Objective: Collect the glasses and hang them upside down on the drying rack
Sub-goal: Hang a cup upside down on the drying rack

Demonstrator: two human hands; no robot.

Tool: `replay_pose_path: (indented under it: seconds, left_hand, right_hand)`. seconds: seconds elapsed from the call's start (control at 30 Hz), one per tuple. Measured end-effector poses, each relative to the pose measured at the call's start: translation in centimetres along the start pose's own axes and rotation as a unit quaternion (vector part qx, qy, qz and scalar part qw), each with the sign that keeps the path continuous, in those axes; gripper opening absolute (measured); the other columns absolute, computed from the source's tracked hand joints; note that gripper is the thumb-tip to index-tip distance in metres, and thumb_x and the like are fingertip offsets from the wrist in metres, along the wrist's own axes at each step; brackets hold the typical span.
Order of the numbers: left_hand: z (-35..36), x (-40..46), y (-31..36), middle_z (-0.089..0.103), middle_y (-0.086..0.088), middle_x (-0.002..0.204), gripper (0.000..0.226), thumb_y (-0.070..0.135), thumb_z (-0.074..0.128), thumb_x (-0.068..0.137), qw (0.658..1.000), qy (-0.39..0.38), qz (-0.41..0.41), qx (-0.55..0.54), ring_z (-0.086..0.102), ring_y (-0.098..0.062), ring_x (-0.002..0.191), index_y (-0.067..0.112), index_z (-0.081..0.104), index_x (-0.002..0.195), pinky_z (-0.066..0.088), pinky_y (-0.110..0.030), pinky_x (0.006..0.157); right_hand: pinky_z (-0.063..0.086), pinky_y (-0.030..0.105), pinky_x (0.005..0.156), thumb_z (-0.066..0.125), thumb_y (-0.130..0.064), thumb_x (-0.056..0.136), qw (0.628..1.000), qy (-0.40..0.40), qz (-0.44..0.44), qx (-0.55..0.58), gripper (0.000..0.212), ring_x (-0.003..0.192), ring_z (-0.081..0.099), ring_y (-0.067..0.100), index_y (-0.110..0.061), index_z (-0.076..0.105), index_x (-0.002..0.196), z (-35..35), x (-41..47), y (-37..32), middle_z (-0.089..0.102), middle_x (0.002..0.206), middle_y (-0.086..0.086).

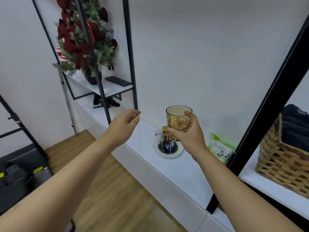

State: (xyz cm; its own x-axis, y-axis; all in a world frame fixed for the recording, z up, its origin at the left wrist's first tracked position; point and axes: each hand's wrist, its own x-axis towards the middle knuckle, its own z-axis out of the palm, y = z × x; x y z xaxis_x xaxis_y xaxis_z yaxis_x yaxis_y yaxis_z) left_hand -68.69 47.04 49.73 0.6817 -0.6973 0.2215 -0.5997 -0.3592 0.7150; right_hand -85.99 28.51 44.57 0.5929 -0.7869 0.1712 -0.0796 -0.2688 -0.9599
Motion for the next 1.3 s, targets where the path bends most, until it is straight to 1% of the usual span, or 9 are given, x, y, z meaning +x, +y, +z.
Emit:
replay_pose_path:
  seconds: [0.07, 0.2, 0.4, 0.63, 0.9, 1.0, 1.13, 1.2, 1.3]
  left_hand:
    - [1.3, 2.8, -0.3, 0.063, 0.015, 0.122, 0.032, 0.039, 0.05, 0.106, 1.0, -0.013, 0.009, -0.011, 0.06, 0.0, 0.108, 0.032, 0.061, 0.134, 0.043, -0.013, 0.081]
    - [3.5, 7.8, -0.2, 0.062, 0.022, 0.119, 0.037, 0.049, 0.052, 0.102, 0.998, -0.048, 0.021, -0.029, 0.06, 0.001, 0.11, 0.034, 0.06, 0.135, 0.052, -0.034, 0.098]
    - [7.2, 15.7, 1.3, 0.057, 0.017, 0.134, 0.075, 0.079, 0.059, 0.082, 0.991, -0.112, 0.048, -0.054, 0.057, -0.005, 0.119, 0.044, 0.044, 0.146, 0.051, -0.036, 0.1]
    - [12.6, 23.2, 3.1, 0.042, 0.006, 0.155, 0.11, 0.069, 0.078, 0.07, 0.966, -0.211, 0.133, -0.068, 0.044, -0.011, 0.138, 0.047, 0.016, 0.159, 0.04, -0.031, 0.102]
    - [11.4, 27.9, -1.8, 0.052, 0.009, 0.137, 0.102, 0.061, 0.079, 0.068, 0.949, -0.237, 0.2, -0.048, 0.057, -0.013, 0.116, 0.046, 0.027, 0.154, 0.051, -0.035, 0.093]
    - [10.2, 30.0, -3.1, 0.053, 0.013, 0.129, 0.102, 0.06, 0.082, 0.063, 0.932, -0.277, 0.227, -0.051, 0.058, -0.01, 0.11, 0.049, 0.031, 0.151, 0.049, -0.031, 0.088]
    - [9.2, 31.4, -3.6, 0.054, 0.015, 0.127, 0.097, 0.061, 0.085, 0.061, 0.914, -0.318, 0.239, -0.078, 0.061, -0.009, 0.108, 0.048, 0.041, 0.146, 0.053, -0.036, 0.092]
    - [8.7, 31.3, -3.8, 0.055, 0.015, 0.128, 0.095, 0.062, 0.086, 0.06, 0.905, -0.344, 0.228, -0.107, 0.064, -0.008, 0.103, 0.046, 0.045, 0.144, 0.054, -0.037, 0.092]
    - [8.0, 30.2, -4.0, 0.055, 0.014, 0.129, 0.09, 0.057, 0.089, 0.065, 0.888, -0.371, 0.234, -0.139, 0.064, -0.006, 0.102, 0.042, 0.049, 0.144, 0.054, -0.035, 0.094]
  right_hand:
    - [0.058, 0.043, 0.097, 0.096, -0.047, 0.059, 1.0, 0.012, 0.007, -0.007, 0.092, 0.113, 0.068, 0.014, -0.048, 0.043, 0.134, 0.5, 3.1, 1.1, 0.067, 0.123, -0.011]
    - [0.058, 0.045, 0.097, 0.094, -0.046, 0.059, 0.999, 0.035, 0.033, -0.018, 0.091, 0.11, 0.067, 0.013, -0.045, 0.044, 0.135, 0.9, 8.2, 2.7, 0.066, 0.119, -0.012]
    - [0.06, 0.047, 0.094, 0.091, -0.058, 0.046, 0.996, 0.065, 0.064, -0.009, 0.098, 0.109, 0.069, 0.013, -0.046, 0.045, 0.132, 1.8, 13.5, 4.2, 0.067, 0.115, -0.014]
    - [0.058, 0.061, 0.092, 0.087, -0.035, 0.059, 0.992, 0.102, 0.051, 0.051, 0.067, 0.103, 0.074, 0.016, -0.05, 0.055, 0.116, 5.0, 17.2, 5.1, 0.076, 0.105, -0.013]
    - [0.062, 0.049, 0.092, 0.09, -0.019, 0.06, 0.985, 0.14, 0.084, 0.053, 0.081, 0.11, 0.072, 0.016, -0.048, 0.052, 0.126, 10.8, 17.9, 4.6, 0.075, 0.106, -0.013]
    - [0.061, 0.043, 0.094, 0.091, -0.013, 0.07, 0.975, 0.154, 0.108, 0.116, 0.078, 0.115, 0.072, 0.017, -0.047, 0.057, 0.131, 12.8, 17.7, 4.0, 0.073, 0.122, -0.006]
    - [0.049, 0.057, 0.109, 0.08, -0.031, 0.091, 0.921, 0.158, 0.139, 0.329, 0.072, 0.132, 0.063, 0.025, -0.032, 0.044, 0.154, 14.5, 15.9, 4.2, 0.062, 0.145, 0.009]
    - [0.046, 0.06, 0.111, 0.063, -0.053, 0.097, 0.872, 0.182, 0.133, 0.434, 0.061, 0.137, 0.058, 0.03, -0.025, 0.052, 0.15, 15.2, 15.3, 3.9, 0.062, 0.147, 0.01]
    - [0.044, 0.056, 0.115, 0.038, -0.063, 0.104, 0.807, 0.223, 0.129, 0.532, 0.068, 0.133, 0.062, 0.033, -0.013, 0.062, 0.143, 16.4, 15.2, 3.3, 0.064, 0.143, 0.016]
